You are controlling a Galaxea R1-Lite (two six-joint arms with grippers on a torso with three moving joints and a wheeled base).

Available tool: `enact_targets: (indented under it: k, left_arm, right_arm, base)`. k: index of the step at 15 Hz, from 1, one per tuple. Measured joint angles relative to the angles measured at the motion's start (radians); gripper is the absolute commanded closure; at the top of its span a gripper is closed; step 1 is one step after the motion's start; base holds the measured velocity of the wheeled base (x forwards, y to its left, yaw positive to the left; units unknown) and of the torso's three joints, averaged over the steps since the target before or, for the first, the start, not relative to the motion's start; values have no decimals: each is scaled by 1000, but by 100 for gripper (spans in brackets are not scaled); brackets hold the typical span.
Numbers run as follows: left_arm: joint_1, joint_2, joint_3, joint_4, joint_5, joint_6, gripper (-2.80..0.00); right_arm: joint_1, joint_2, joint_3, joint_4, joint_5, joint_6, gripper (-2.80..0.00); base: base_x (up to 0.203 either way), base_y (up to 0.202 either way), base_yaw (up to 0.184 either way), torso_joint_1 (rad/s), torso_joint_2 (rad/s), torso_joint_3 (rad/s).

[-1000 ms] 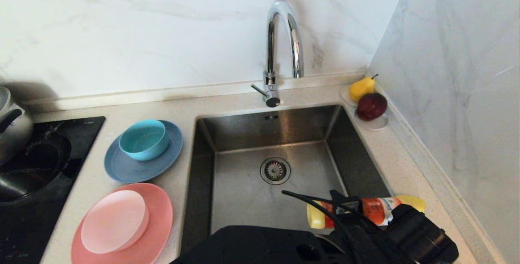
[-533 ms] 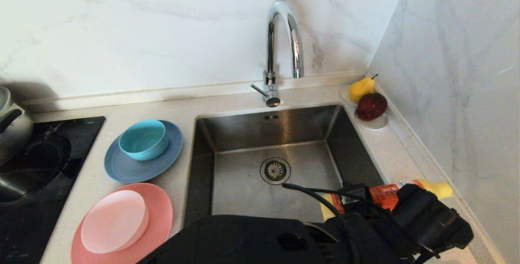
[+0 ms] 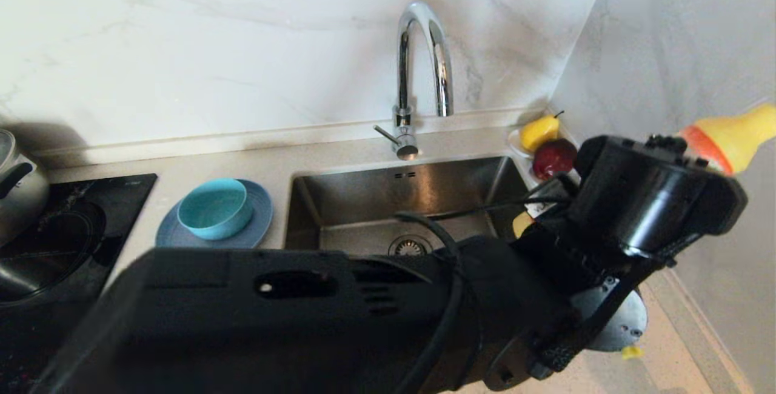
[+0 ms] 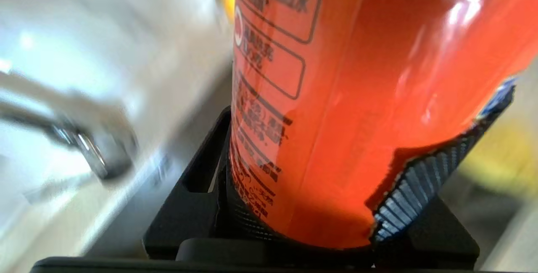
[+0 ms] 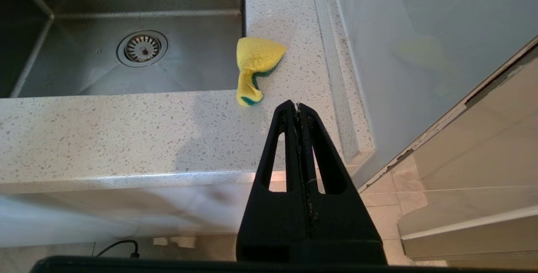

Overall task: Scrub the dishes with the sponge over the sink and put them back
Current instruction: Place the dish soap on the table

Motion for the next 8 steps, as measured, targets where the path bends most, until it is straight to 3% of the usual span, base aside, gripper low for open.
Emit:
enact_targets:
  k: [3, 8]
  left_arm:
    - [9, -96, 0, -31, -71, -16, 0]
    - [42, -258, -1, -27, -113, -183, 0]
  right_arm:
    - [0, 0, 0, 0, 0, 0, 0]
    - [0, 0, 0, 0, 0, 0, 0]
  base:
    - [0, 0, 0, 0, 0, 0]
    - [0, 0, 0, 0, 0, 0]
